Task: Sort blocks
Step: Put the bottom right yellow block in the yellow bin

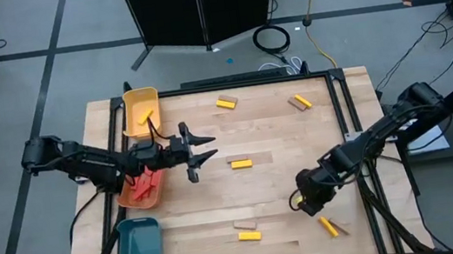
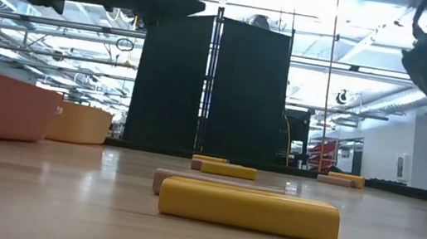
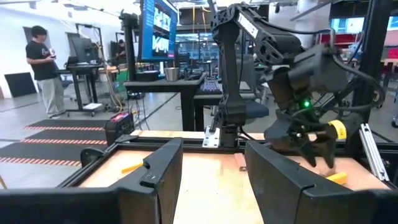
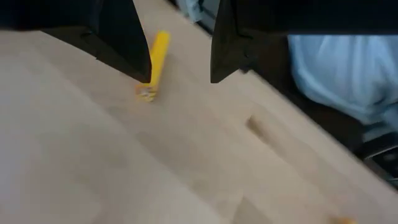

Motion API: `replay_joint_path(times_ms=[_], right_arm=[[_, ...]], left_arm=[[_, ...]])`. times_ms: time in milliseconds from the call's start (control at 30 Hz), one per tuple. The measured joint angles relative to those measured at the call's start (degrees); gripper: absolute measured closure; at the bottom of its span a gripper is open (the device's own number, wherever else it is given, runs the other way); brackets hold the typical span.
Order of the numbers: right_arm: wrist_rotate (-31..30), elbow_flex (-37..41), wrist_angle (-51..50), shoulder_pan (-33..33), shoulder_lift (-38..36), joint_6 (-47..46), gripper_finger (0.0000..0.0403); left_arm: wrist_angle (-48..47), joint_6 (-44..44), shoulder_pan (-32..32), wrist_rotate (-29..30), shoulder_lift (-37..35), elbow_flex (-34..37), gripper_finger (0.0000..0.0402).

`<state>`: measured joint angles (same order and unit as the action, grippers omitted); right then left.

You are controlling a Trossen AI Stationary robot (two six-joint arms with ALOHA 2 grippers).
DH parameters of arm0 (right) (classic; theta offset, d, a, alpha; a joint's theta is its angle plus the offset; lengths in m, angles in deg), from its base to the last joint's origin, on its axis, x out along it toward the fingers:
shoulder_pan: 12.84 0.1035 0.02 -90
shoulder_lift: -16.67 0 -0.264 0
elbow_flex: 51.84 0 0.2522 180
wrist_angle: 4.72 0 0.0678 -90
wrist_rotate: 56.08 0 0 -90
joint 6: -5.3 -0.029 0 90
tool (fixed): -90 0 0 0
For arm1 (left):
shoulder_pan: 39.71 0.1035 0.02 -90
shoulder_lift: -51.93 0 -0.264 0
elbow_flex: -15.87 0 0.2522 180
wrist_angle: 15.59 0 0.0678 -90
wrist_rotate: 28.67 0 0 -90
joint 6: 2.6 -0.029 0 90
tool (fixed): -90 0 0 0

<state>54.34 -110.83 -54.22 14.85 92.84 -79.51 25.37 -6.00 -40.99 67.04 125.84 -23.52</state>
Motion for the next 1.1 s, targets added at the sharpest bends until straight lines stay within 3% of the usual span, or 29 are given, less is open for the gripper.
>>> replay_joint_path(times_ms=[533, 700, 900, 1100], right_arm=[[-1.1, 0.0, 1.1, 9.9, 10.9, -4.2, 0.0243], [-1.2, 0.0, 4.2, 10.8, 12.8, -3.2, 0.0243], [-6.8, 0.0, 4.3, 10.8, 12.9, -3.0, 0.0243], [-6.3, 0.0, 4.3, 11.4, 13.9, -4.1, 0.0243]], left_arm=[[0.3, 1.5, 0.0, -2.5, 0.0, 0.0, 0.0230], [0.2, 1.5, 0.0, -2.5, 0.0, 0.0, 0.0230], [0.0, 1.5, 0.0, -2.5, 0.0, 0.0, 0.0230], [0.0, 1.5, 0.0, -2.5, 0.0, 0.0, 0.0230]])
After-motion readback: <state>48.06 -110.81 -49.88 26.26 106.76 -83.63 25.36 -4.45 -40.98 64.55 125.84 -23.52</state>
